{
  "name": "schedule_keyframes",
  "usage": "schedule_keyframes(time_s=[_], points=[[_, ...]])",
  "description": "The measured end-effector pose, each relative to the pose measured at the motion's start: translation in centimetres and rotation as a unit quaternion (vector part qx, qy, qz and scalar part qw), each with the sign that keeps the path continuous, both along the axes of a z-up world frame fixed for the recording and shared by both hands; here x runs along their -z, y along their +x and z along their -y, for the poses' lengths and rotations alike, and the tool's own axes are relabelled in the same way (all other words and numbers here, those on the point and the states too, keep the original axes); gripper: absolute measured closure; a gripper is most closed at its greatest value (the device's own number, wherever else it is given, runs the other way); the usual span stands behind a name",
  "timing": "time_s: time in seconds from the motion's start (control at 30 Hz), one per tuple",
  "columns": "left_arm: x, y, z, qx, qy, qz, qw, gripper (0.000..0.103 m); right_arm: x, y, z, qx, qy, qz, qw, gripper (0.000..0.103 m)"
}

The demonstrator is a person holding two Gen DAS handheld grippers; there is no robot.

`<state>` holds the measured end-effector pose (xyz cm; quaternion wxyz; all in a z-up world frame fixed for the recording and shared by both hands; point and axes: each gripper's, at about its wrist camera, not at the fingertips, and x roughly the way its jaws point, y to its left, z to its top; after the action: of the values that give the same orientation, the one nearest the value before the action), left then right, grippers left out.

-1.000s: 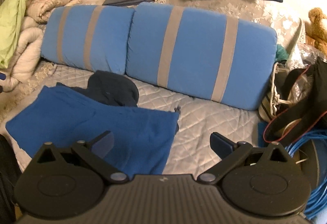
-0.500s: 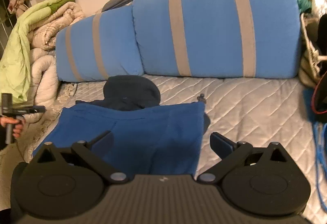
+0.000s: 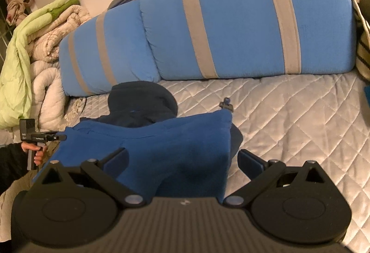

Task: Fold clothes
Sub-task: 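Grasp the jacket edge with the left tool while the right tool grasps beside it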

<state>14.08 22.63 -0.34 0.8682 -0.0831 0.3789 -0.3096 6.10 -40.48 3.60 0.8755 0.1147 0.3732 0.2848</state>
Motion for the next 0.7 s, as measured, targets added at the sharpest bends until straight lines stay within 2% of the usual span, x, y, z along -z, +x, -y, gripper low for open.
schedule_keyframes(time_s=[0.07, 0.13, 0.23, 0.4, 0.5, 0.53, 0.6, 0.63, 0.67, 0.7], points=[[0.4, 0.5, -0.1, 0.005, -0.022, -0.002, 0.9997, 0.033, 0.6, 0.7, 0.2, 0.001, 0.003, 0.001, 1.000, 0.000], [0.6, 0.9, -0.1, 0.008, -0.038, -0.005, 0.9992, 0.054, 1.0, 1.3, 0.2, -0.001, 0.004, 0.003, 1.000, 0.000], [0.6, 0.9, 0.0, 0.006, -0.042, -0.008, 0.9991, 0.066, 1.6, 2.3, 0.1, -0.013, -0.004, 0.009, 1.000, 0.001], [0.3, 0.6, -0.2, -0.007, -0.048, -0.003, 0.9988, 0.078, 3.1, 4.4, -0.1, -0.021, 0.003, 0.011, 1.000, 0.007], [0.1, 0.5, 0.0, -0.017, -0.042, -0.002, 0.9990, 0.080, 4.3, 5.8, 0.0, -0.024, 0.016, 0.004, 1.000, 0.015], [0.1, 0.5, 0.1, -0.021, -0.038, -0.002, 0.9991, 0.081, 4.8, 6.3, 0.1, -0.025, 0.021, 0.000, 0.999, 0.022], [-0.1, 0.2, 0.5, -0.030, -0.027, 0.003, 0.9992, 0.082, 5.9, 7.3, 0.5, -0.023, 0.041, -0.012, 0.999, 0.043], [-0.3, 0.0, 0.7, -0.036, -0.021, 0.007, 0.9991, 0.083, 6.2, 7.5, 0.7, -0.024, 0.058, -0.014, 0.998, 0.064], [-0.5, -0.3, 0.8, -0.041, -0.017, 0.011, 0.9990, 0.083, 6.5, 7.7, 1.0, -0.025, 0.076, -0.016, 0.997, 0.081], [-0.9, -0.6, 1.0, -0.044, -0.013, 0.017, 0.9988, 0.084, 6.4, 7.4, 0.9, -0.023, 0.078, -0.005, 0.997, 0.085]])
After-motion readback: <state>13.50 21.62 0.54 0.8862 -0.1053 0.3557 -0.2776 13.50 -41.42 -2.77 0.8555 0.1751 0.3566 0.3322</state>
